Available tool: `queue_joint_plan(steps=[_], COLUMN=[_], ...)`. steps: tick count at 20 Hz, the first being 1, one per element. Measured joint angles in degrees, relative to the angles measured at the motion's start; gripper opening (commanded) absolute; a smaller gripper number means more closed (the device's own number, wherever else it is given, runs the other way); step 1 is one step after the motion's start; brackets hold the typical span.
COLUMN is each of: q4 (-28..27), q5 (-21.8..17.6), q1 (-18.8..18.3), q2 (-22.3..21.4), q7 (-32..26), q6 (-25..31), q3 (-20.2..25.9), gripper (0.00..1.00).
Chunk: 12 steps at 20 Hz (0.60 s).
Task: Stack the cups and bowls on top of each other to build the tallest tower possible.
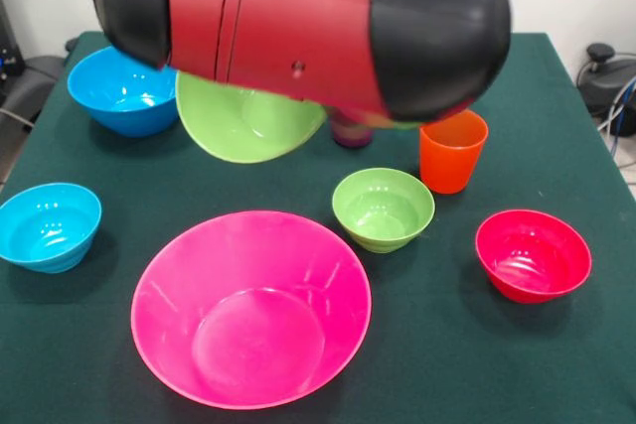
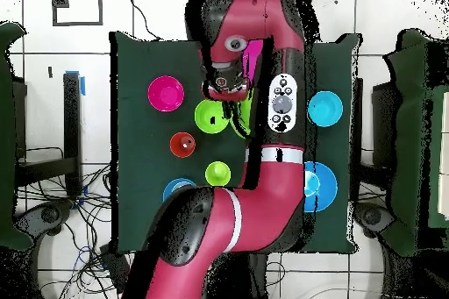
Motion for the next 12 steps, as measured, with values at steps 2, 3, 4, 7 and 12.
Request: queue_joint_plan(steps=[2,3,4,7,12], q4=[0.0,0.07,0.16,0.76,2.19], q5=[0.02,0.43,0.75,1.99,4.21], q1=[0.19,0.46,0.56,0.84,1.31], q2=[-0.59,-1.53,-1.97,-3.65,-6.44], q7=[0.0,0.0,0.0,0.0,0.0], q6=[-0.04,-0.77,-1.29,-3.85,-9.7], q3=[0.0,-0.01,-0.02,-0.19,-0.82], gripper=[0.0,0.0,0.0,0.0,0.0])
